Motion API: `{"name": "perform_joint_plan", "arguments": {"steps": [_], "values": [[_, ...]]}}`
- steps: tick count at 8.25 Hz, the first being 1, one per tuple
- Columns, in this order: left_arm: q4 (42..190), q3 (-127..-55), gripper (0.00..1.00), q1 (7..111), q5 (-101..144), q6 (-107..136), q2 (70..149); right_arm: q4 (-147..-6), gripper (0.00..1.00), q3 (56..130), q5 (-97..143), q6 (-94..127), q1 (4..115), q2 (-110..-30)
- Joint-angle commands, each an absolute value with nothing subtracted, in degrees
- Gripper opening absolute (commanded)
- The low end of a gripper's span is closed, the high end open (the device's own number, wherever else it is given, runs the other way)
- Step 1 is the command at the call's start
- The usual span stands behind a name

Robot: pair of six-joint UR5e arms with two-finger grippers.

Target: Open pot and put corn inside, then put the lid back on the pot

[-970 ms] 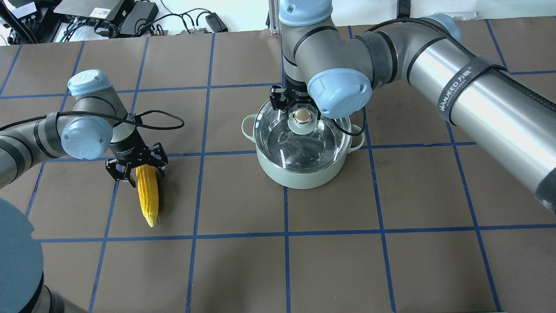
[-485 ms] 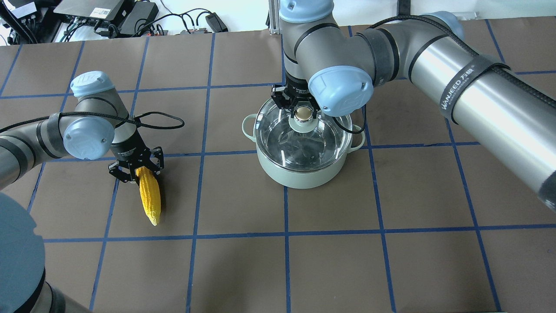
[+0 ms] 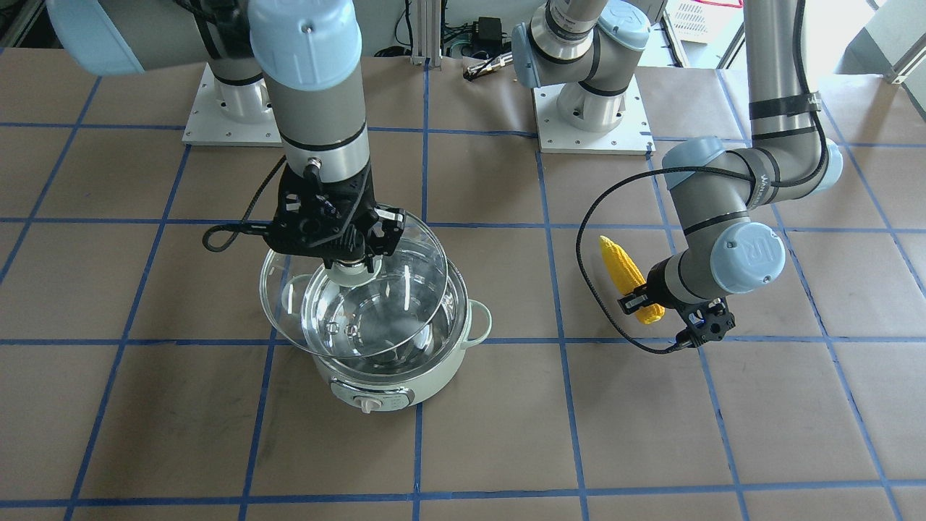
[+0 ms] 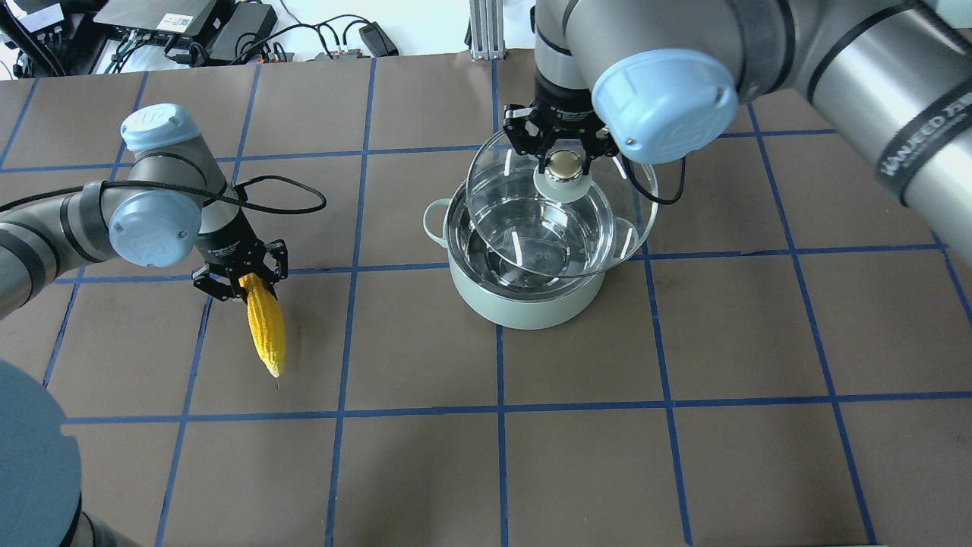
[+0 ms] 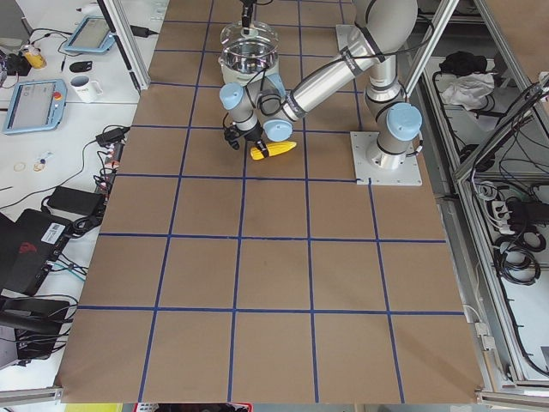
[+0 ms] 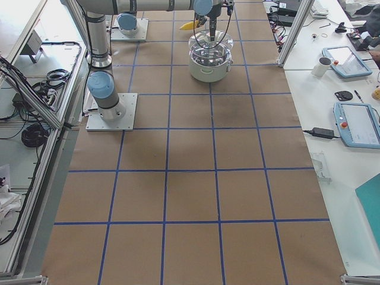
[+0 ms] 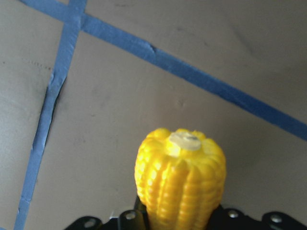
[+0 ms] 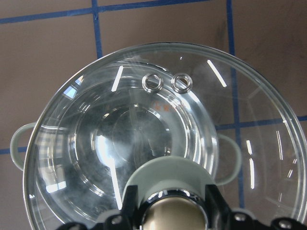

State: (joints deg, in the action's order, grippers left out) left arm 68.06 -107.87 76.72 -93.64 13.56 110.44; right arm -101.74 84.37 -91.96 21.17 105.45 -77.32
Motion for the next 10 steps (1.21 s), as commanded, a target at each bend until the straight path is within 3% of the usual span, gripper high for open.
{"name": "perform_joint_plan", "arguments": {"steps": [1,5,10], "values": [[70.82,-100.93,0.00,79.89,-93.60,13.36,109.25,-90.13,0.29,83.76,-91.58,9.19,94.01,-85.32],[80.94,-89.05,0.00,82.35,-93.69,13.80,109.60,-87.80,0.26,84.11,-91.84,3.08,91.32,-86.66],[82.26,-88.68,0.00,82.70,-95.19,13.27,108.38,-87.63,0.26,84.11,-92.55,2.81,90.97,-86.66]]}}
